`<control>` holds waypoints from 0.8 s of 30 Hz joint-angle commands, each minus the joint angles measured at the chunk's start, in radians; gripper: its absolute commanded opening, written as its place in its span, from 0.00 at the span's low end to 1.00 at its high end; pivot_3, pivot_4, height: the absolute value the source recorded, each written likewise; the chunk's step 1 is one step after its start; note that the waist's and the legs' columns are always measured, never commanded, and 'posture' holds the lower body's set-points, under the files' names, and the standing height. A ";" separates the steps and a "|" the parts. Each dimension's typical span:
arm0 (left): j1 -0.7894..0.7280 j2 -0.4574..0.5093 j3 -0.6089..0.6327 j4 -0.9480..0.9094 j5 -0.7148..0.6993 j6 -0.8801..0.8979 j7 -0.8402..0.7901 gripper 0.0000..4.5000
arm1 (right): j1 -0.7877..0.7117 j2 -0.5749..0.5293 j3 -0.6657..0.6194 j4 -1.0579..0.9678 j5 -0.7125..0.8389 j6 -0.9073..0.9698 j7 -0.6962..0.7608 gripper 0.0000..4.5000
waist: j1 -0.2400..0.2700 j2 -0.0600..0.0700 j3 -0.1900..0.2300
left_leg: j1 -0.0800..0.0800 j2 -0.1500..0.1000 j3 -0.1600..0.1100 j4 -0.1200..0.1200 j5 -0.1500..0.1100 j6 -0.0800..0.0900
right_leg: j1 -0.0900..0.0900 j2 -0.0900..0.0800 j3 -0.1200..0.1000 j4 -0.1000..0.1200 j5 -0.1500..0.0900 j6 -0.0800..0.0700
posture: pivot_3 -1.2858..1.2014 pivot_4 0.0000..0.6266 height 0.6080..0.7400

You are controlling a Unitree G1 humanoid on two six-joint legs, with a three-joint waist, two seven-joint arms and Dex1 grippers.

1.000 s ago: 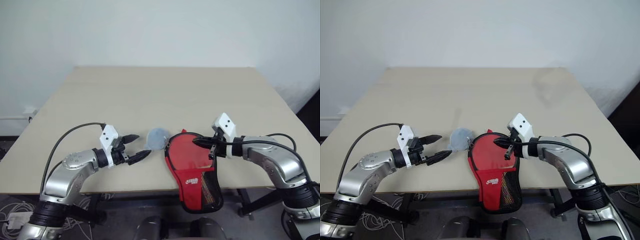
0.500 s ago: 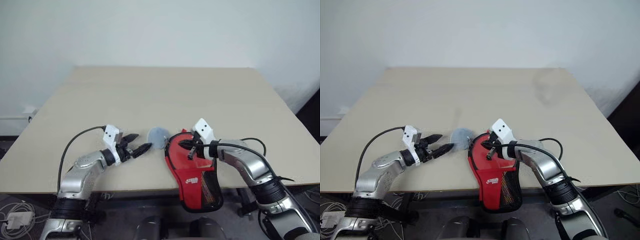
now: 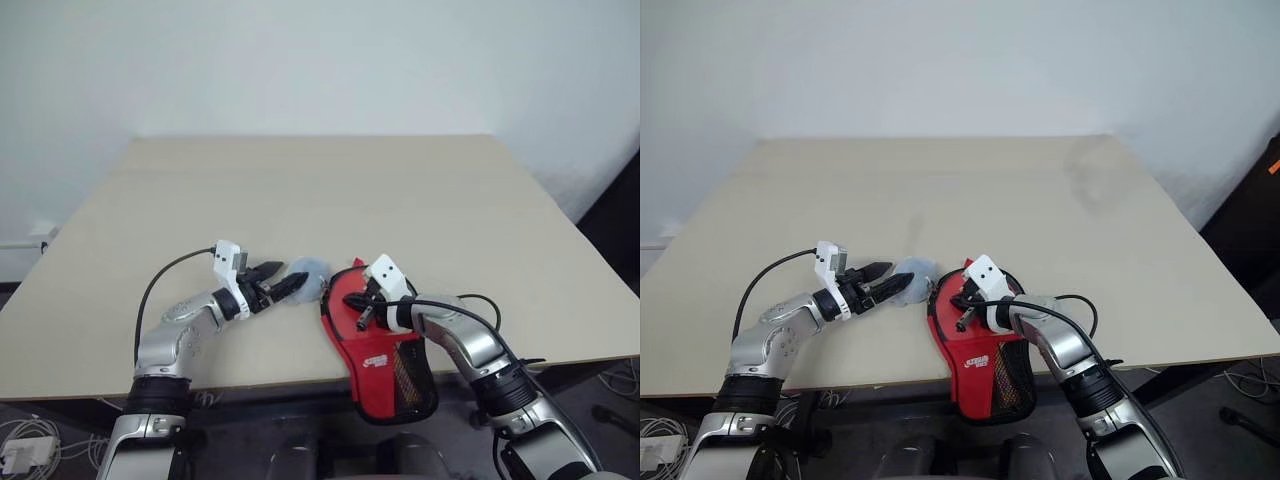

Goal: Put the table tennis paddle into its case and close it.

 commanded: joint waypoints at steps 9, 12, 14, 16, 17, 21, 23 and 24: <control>-0.025 0.000 0.001 -0.042 -0.013 0.089 -0.042 1.00 | -0.013 0.014 -0.027 -0.017 0.001 0.041 0.002 0.01 | 0.000 0.000 0.000 | 0.002 0.001 -0.001 0.000 0.000 0.000 | 0.001 0.001 0.000 0.000 0.000 0.000 | 0.52 0.00 0.74; -0.020 -0.004 -0.007 -0.052 -0.007 0.099 -0.049 1.00 | -0.011 0.016 -0.024 -0.006 -0.008 0.029 0.005 0.01 | 0.000 0.000 0.000 | 0.002 0.001 -0.001 0.000 0.000 0.000 | 0.001 0.001 0.000 0.000 0.000 0.000 | 0.52 0.00 0.74; -0.018 -0.006 -0.009 -0.059 -0.007 0.103 -0.052 1.00 | -0.010 0.012 -0.029 0.000 -0.013 0.022 0.005 0.01 | 0.000 0.000 0.000 | 0.002 0.001 -0.001 0.000 0.000 0.000 | 0.002 0.001 0.000 0.000 0.000 -0.001 | 0.52 0.00 0.74; -0.024 -0.009 -0.011 -0.048 0.000 0.098 -0.051 1.00 | -0.008 0.007 -0.034 -0.001 -0.012 0.021 0.006 0.01 | 0.000 0.000 0.000 | 0.002 0.001 -0.001 0.000 0.000 0.000 | 0.002 0.001 0.000 0.000 0.000 -0.001 | 0.52 0.00 0.74; -0.030 -0.012 -0.010 -0.036 0.004 0.094 -0.049 1.00 | -0.006 0.004 -0.035 -0.002 -0.013 0.018 0.008 0.01 | 0.000 0.000 0.000 | 0.002 0.001 -0.001 0.000 0.000 0.000 | 0.002 0.001 0.000 0.000 0.000 -0.001 | 0.52 0.00 0.74; -0.040 -0.028 0.000 -0.015 0.010 0.095 -0.032 1.00 | -0.007 -0.002 -0.045 0.006 -0.014 0.009 0.007 0.01 | 0.000 0.000 0.000 | 0.002 0.001 -0.001 0.000 0.000 0.000 | 0.002 0.001 0.000 0.000 0.000 -0.001 | 0.52 0.00 0.74; -0.043 -0.037 0.008 -0.003 0.013 0.093 -0.022 0.91 | -0.008 -0.001 -0.050 0.007 -0.013 0.010 0.006 0.00 | 0.000 0.000 0.000 | 0.002 0.001 -0.001 0.001 0.000 0.000 | 0.002 0.001 0.000 0.000 0.000 -0.001 | 0.52 0.00 0.74; -0.043 -0.041 0.012 0.001 0.013 0.095 -0.019 0.87 | -0.008 -0.001 -0.051 0.006 -0.013 0.010 0.006 0.00 | 0.000 0.000 0.000 | 0.002 0.001 -0.001 0.001 0.000 0.000 | 0.002 0.001 0.000 0.000 0.000 -0.001 | 0.52 0.00 0.74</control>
